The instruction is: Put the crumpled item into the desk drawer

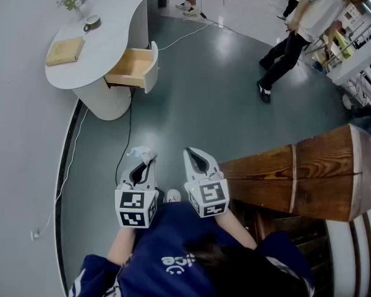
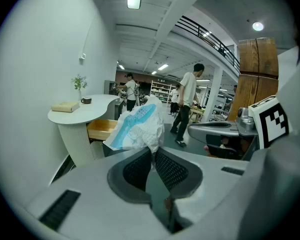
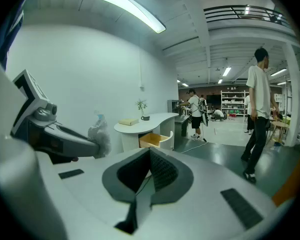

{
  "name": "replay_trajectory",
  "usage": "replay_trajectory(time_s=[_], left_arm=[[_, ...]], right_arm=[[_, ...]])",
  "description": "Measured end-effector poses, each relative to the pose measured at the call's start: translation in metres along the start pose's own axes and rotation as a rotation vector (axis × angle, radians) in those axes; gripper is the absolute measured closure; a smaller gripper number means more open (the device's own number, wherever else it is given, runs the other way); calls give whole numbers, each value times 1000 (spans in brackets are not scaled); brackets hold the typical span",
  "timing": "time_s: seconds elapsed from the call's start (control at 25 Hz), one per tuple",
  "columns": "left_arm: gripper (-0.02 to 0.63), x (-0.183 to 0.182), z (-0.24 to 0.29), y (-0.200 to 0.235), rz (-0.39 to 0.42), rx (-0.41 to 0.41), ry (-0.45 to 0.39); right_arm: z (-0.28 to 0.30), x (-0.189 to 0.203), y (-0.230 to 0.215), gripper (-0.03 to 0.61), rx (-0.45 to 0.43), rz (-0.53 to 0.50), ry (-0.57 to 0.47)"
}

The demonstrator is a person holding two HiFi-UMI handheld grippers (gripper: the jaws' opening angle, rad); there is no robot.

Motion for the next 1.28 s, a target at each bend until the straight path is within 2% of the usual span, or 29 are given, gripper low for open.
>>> replay_trajectory(time_s=[0.28, 0.48, 0.64, 0.84, 1.12, 1.28], left_arm=[[583, -4, 9, -1, 4, 8, -1], [583, -8, 20, 7, 23, 19, 8], [583, -14, 34, 18, 29, 44, 12], [583, -26, 49, 32, 47, 95, 10], [583, -40, 65, 51, 89, 165, -15], [583, -41, 73, 59, 93, 174, -12]], right_arm=[[5, -1, -9, 572, 22, -4, 2], [11, -5, -19, 572, 68, 65, -33], [23, -11, -24, 572, 87, 71, -37], [40, -22, -17, 572, 67, 75, -76], [52, -33, -23, 572, 177, 46, -97], [50, -33, -32, 571, 229, 47, -96]])
Point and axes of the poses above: the fingertips, and each gripper's own axes: z forward along the fingers, y to its left, x out of its underside, the point moved 3 cm from there along -z, backward along the fingers, and after that the axes turned 15 degrees about -x, right-handed, at the moved point
